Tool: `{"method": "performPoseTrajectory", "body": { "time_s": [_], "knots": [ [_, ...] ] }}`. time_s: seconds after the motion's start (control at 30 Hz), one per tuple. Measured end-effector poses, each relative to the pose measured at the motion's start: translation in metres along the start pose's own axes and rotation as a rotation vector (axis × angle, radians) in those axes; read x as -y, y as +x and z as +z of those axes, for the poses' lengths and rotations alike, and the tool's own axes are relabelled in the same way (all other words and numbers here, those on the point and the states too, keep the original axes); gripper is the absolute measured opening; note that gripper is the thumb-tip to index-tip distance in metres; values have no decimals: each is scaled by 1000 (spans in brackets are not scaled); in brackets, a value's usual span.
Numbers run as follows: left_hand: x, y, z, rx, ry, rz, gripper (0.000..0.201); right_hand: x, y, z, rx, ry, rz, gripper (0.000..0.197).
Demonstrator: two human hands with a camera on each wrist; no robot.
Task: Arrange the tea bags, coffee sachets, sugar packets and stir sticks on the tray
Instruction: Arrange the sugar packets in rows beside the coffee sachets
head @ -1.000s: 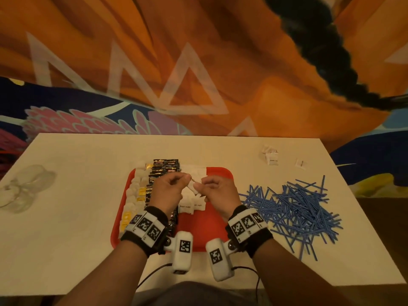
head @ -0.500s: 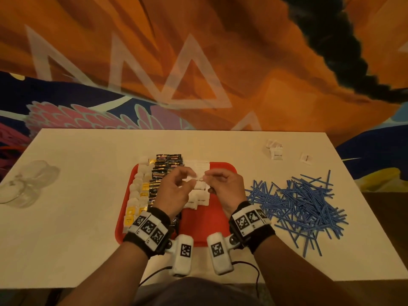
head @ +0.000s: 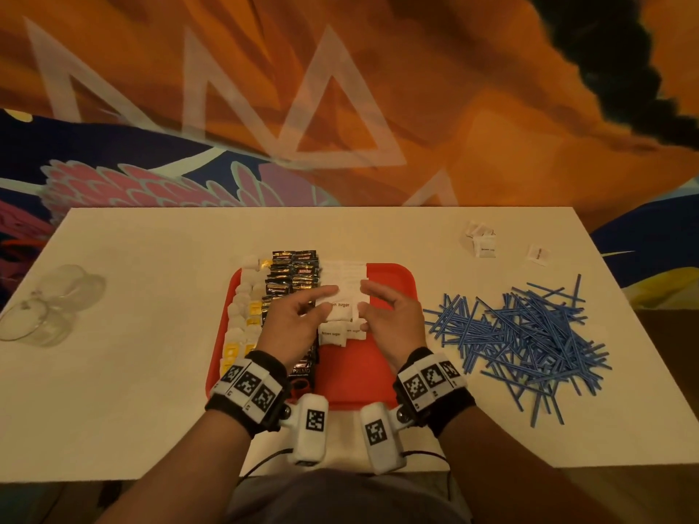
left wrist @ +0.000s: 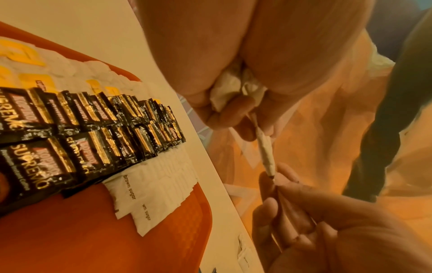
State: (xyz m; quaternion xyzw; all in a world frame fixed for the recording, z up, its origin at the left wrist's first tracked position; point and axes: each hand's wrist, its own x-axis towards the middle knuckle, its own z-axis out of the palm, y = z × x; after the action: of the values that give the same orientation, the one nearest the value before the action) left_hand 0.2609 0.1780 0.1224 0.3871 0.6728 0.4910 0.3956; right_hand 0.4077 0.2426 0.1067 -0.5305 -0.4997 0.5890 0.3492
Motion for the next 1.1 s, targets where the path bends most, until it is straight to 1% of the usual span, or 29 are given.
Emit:
{"method": "performPoseTrajectory", "body": {
  "time_s": [0.03, 0.1, 0.17, 0.2, 0.3, 0.4, 0.47, 0.57, 0.67, 0.73, 0.8, 0.93, 1.0, 1.07, 1.1],
  "knots": [
    [2, 0, -1, 5, 6, 3, 35, -1, 0, 0, 7, 34, 19, 35],
    [7, 1, -1, 20, 34, 2, 33, -3, 2, 3, 79, 86, 128, 38],
    [10, 2, -1, 40, 47, -22, 30, -7, 4, 5, 162, 97, 207, 31],
    [12, 4, -2, 56, 53, -36, 31, -10, 6, 6, 167, 106, 228, 28],
    [23, 10, -4, 108, 128, -32, 34, -21, 13, 6, 118, 101, 289, 32],
    [36, 17, -4, 152, 225, -67, 34, -35, 23, 2, 80, 17, 301, 23],
    [44, 23, -6, 112, 218, -117, 34, -45, 31, -5, 38, -61, 309, 23],
    [53, 28, -15, 61, 223, -140, 37, -64, 44, -19, -5, -158, 359, 21],
    [62, 27, -28, 38, 202, -171, 40, -86, 53, -28, -30, -273, 391, 29],
    [67, 26, -36, 29, 176, -207, 43, -98, 58, -24, 5, -313, 391, 31],
    [69, 24, -42, 18, 133, -238, 44, -105, 60, -15, 32, -297, 395, 33],
    [75, 23, -50, -5, 94, -244, 44, -113, 65, 2, -17, -356, 422, 21],
    [76, 22, -54, -1, 84, -250, 42, -117, 68, 8, -8, -528, 425, 21],
    [77, 22, -57, -10, 69, -251, 40, -117, 68, 11, -9, -716, 394, 24],
    [78, 21, -58, -19, 52, -255, 39, -118, 68, 12, -20, -741, 386, 25]
  ]
}}
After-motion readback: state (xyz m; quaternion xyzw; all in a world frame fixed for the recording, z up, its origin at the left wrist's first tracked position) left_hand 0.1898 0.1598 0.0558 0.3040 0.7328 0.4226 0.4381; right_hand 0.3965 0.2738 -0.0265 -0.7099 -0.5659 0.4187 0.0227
